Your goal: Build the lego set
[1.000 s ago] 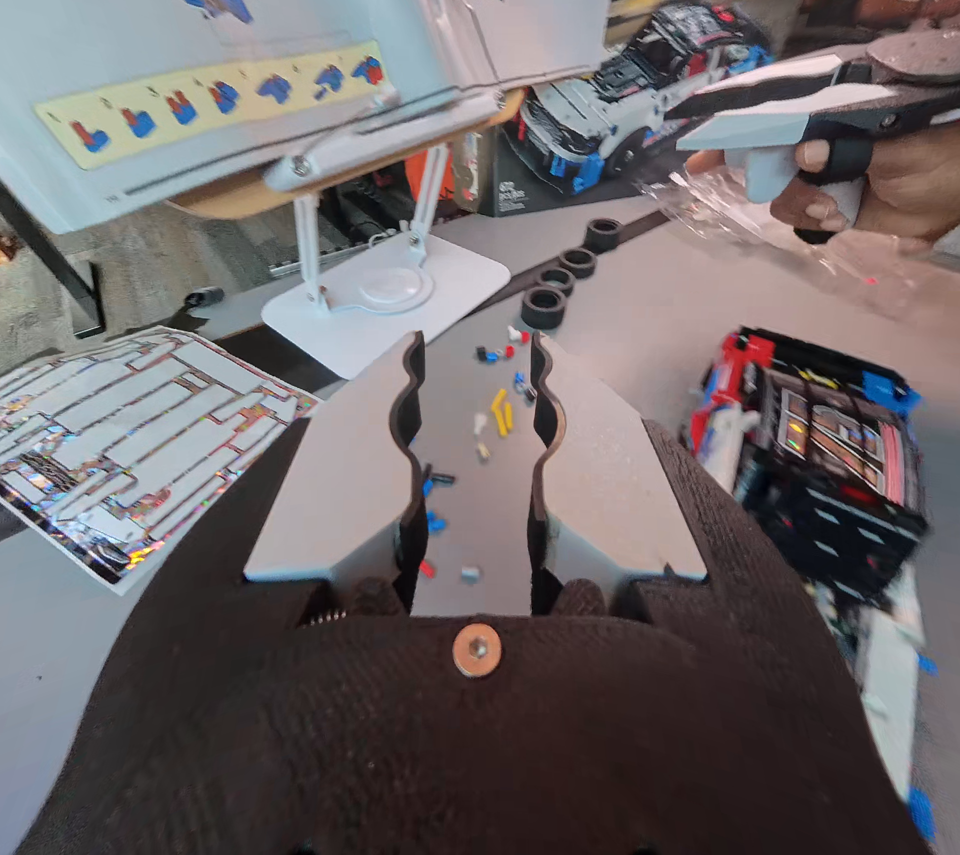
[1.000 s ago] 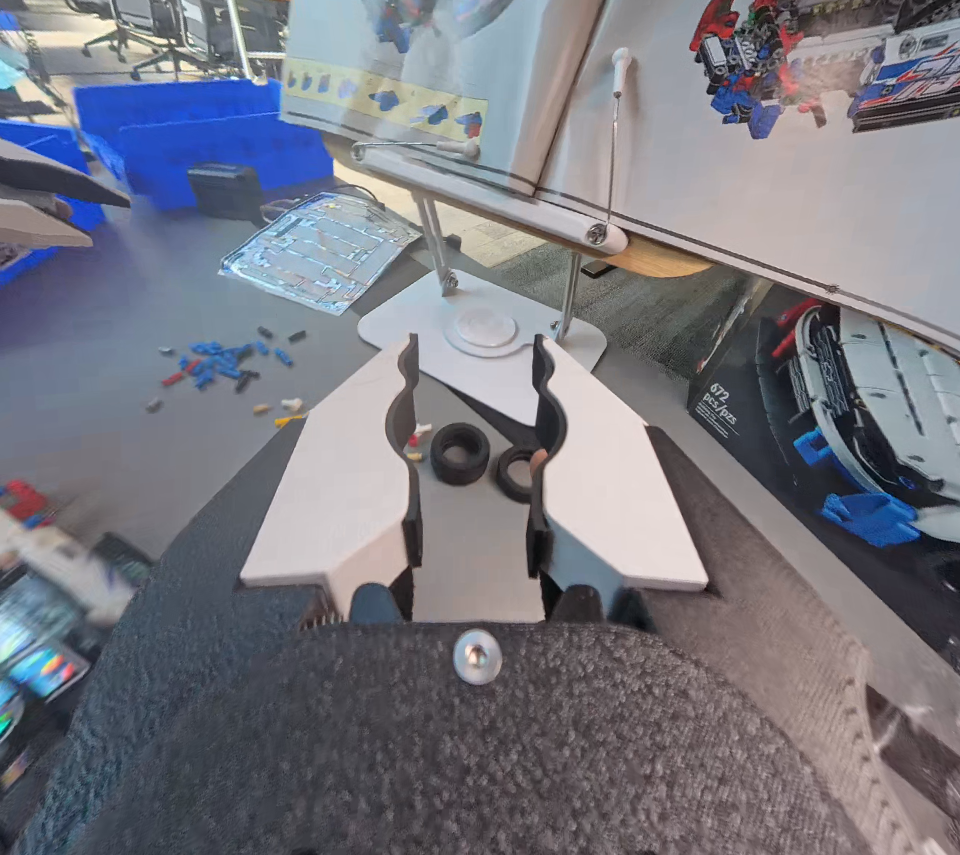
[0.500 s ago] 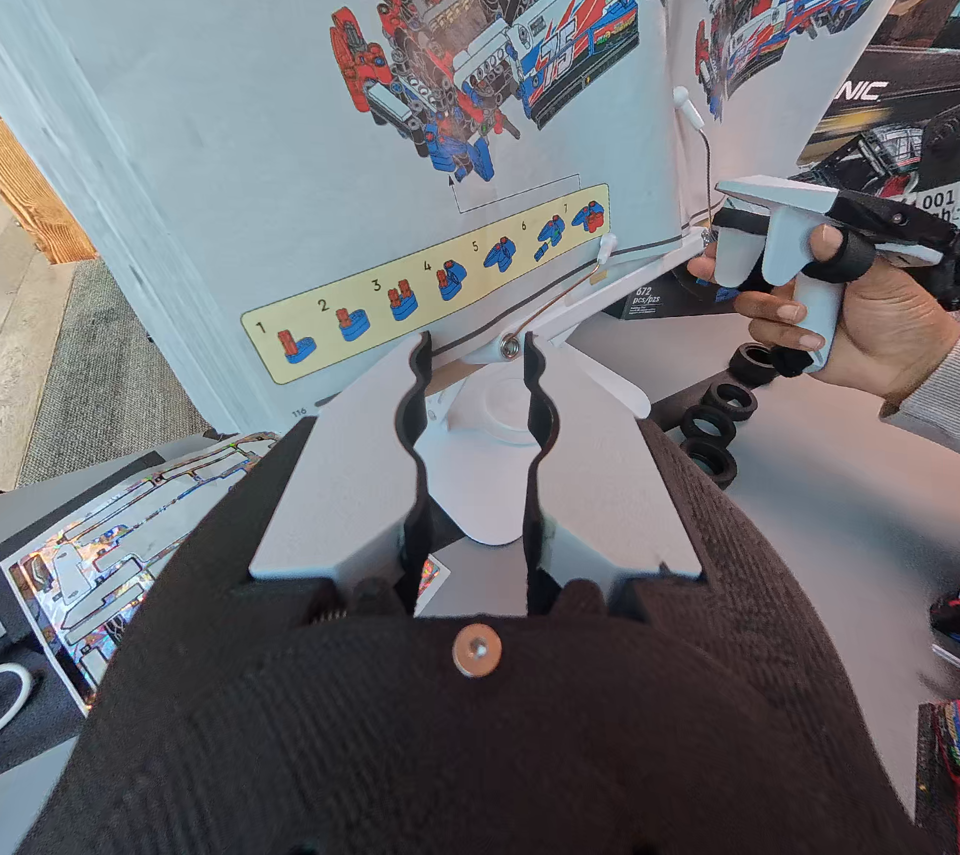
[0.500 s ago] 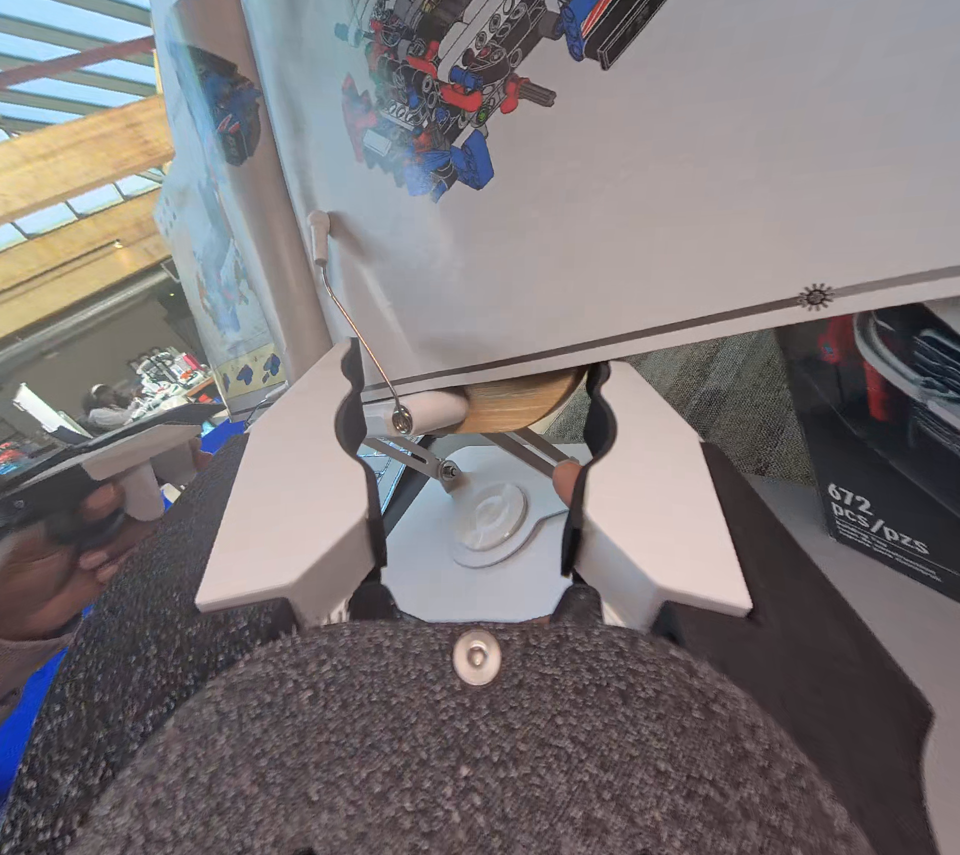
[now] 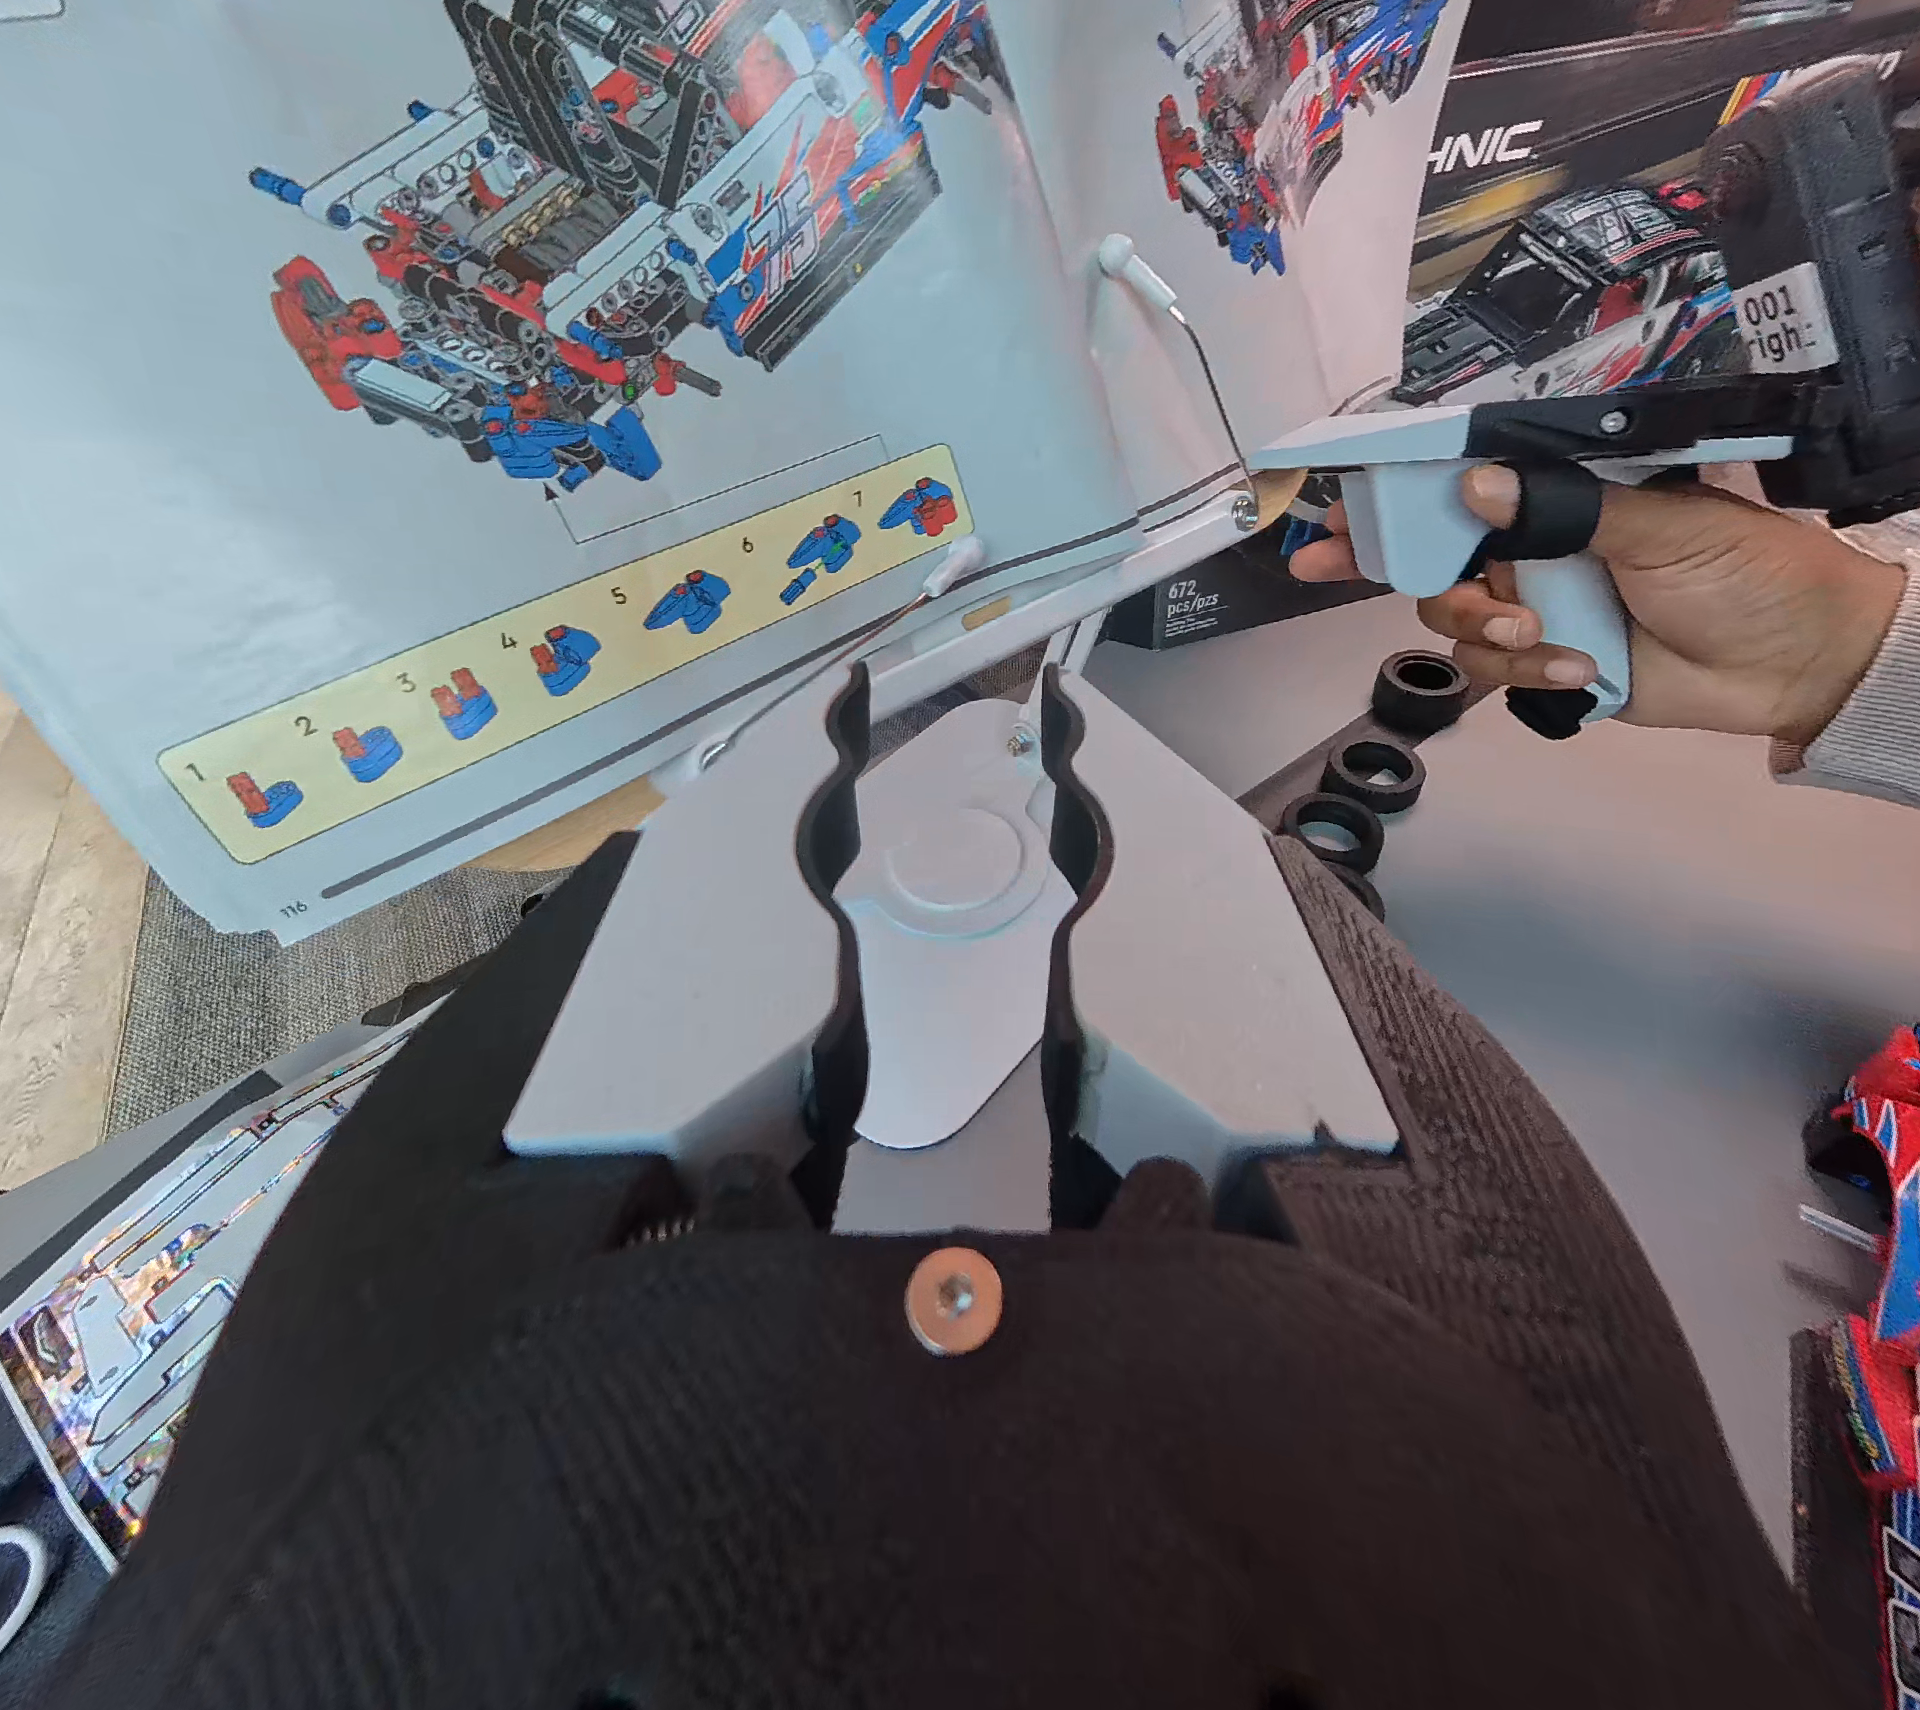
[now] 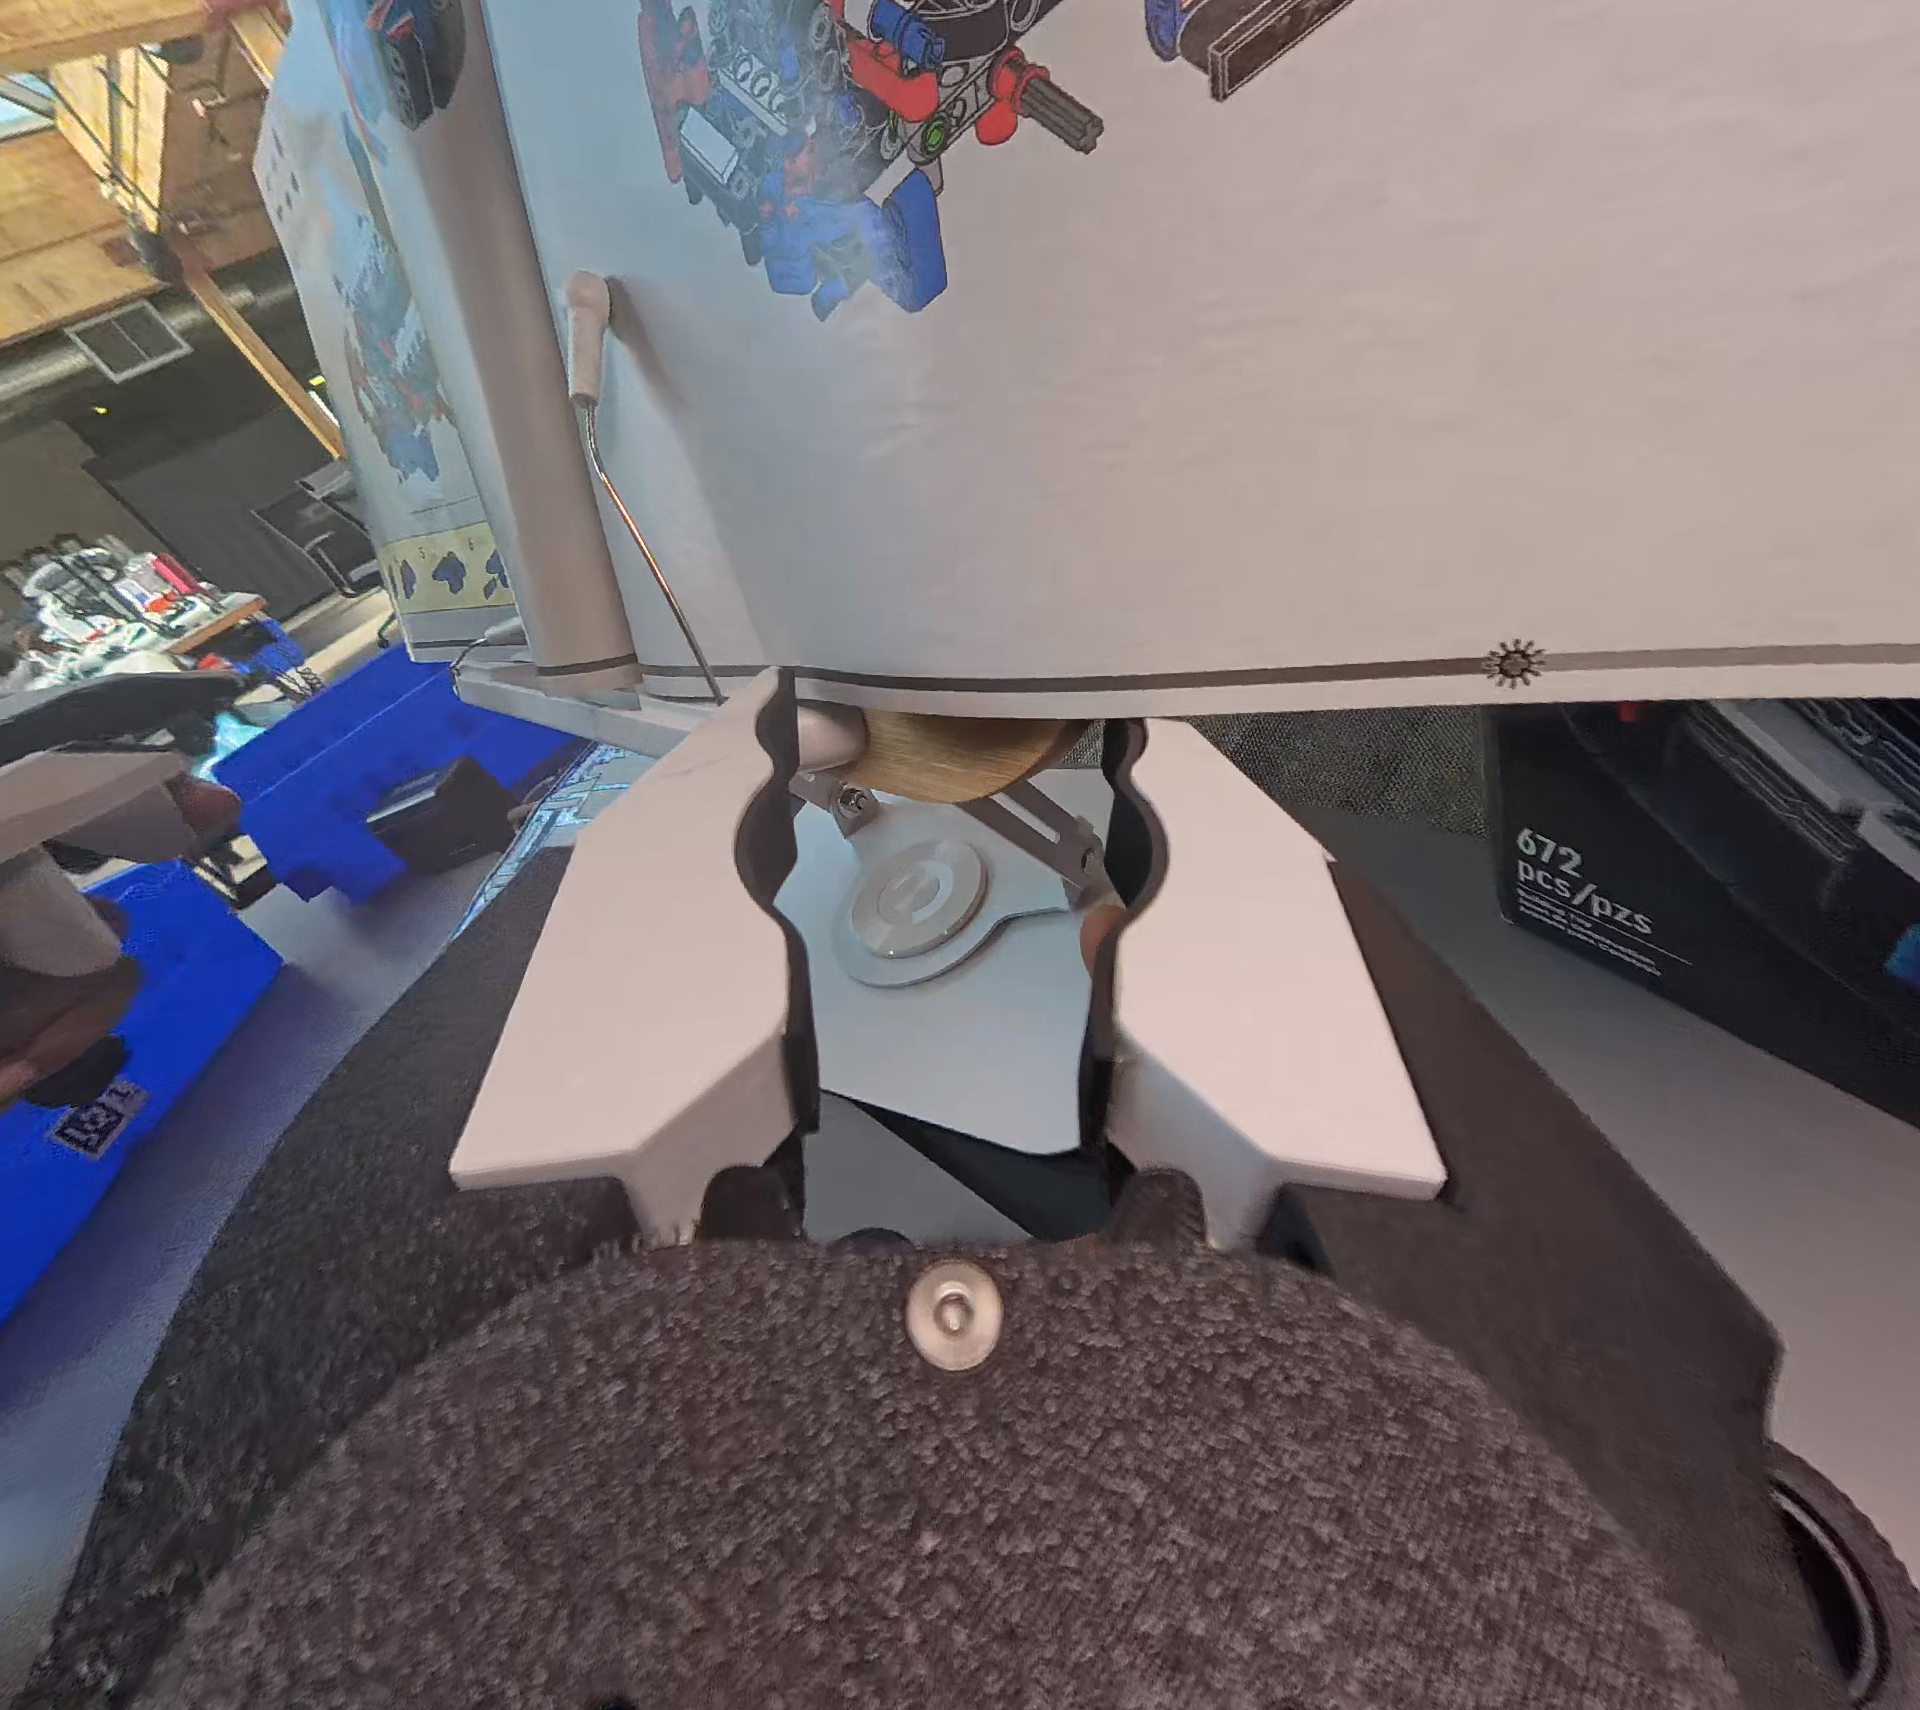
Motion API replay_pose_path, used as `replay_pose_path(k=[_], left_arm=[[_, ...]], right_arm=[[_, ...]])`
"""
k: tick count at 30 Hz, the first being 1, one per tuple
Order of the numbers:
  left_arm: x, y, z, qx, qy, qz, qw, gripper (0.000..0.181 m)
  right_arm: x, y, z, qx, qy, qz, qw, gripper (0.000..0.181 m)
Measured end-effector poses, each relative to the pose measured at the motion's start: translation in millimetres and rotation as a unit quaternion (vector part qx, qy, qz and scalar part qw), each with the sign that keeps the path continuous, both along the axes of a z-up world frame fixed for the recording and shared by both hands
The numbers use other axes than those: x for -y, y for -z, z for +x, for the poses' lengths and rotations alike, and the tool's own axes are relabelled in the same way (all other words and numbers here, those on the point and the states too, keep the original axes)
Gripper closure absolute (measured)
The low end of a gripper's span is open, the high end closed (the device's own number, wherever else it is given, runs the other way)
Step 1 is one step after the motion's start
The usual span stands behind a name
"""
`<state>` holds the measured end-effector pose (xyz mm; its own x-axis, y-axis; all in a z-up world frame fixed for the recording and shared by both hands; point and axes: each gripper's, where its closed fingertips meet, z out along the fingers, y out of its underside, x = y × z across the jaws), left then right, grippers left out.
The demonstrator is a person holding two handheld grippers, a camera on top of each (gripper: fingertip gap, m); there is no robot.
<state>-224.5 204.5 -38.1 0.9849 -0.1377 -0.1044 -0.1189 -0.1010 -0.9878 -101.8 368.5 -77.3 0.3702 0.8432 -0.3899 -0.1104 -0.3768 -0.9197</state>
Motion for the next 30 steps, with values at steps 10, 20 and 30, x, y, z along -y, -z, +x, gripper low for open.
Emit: replay_pose_path(k=[10, 20, 30], left_arm=[[117, 6, 36, 0.028, -0.03, 0.055, 0.998, 0.153], [220, 66, 50, 0.089, -0.058, 0.019, 0.994, 0.153], [217, 93, 46, 0.108, -0.039, -0.012, 0.993, 0.15]], right_arm=[[59, -68, 34, 0.057, 0.131, 0.233, 0.962, 0.134], [28, -174, -31, 0.045, 0.157, 0.293, 0.942, 0.175], [-6, -169, -50, 0.094, 0.168, 0.302, 0.934, 0.181]])
